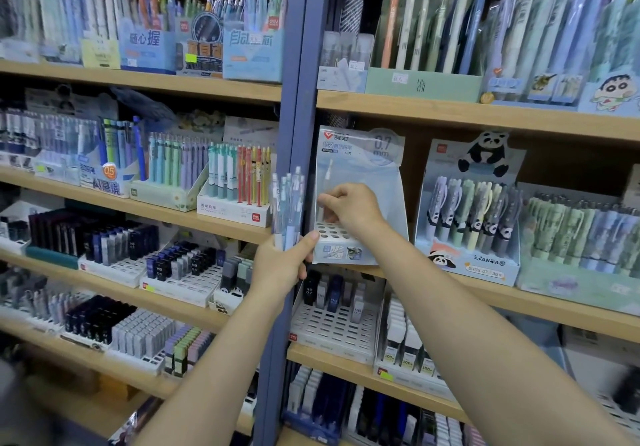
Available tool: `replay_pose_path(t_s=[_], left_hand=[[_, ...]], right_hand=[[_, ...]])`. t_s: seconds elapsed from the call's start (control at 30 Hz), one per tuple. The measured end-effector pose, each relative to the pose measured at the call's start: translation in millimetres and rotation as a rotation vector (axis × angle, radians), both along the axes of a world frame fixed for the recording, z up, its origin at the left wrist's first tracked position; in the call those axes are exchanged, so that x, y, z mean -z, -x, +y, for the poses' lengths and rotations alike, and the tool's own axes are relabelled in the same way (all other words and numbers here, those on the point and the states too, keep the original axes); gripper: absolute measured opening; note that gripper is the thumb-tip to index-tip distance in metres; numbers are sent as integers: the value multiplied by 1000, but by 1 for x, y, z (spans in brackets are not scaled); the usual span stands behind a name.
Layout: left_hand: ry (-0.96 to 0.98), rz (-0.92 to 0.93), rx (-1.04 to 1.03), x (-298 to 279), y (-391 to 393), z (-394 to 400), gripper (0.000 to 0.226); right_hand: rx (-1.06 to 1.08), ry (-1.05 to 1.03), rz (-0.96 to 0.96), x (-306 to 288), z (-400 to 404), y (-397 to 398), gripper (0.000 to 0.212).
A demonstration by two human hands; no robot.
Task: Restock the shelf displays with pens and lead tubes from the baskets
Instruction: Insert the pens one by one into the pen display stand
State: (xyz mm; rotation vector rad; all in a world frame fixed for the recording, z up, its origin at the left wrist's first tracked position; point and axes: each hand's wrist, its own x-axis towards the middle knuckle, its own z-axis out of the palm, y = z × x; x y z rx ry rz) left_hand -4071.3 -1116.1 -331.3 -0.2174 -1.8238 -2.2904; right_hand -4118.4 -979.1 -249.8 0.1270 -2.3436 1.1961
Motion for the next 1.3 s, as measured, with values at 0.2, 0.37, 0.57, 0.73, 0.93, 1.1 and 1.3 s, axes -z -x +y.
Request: replay_pose_path(t_s=[0.2, 0.37, 0.57, 0.73, 0.93, 1.1, 1.3], left_hand=[[8, 5, -1, -1, -1, 0, 27], [25, 13, -3, -1, -2, -1, 28], [65, -9, 32, 2, -4, -4, 34], [78, -13, 42, -3, -5, -5, 33], [78, 38, 110, -16, -13, -10, 28], [88, 72, 226, -33, -28, -8, 21], [15, 78, 347, -32, -38, -4, 26]], right_hand=[[27, 19, -20, -1, 0, -3, 33], [-2, 35, -17, -1, 1, -6, 22], [-53, 76, -30, -7, 0, -17, 15], [-22, 41, -73, -12, -1, -21, 13], [-70, 140, 32, -22, 9, -48, 7], [-401, 206, -135, -23, 10, -80, 10], [-399, 331, -87, -21, 21, -92, 16]])
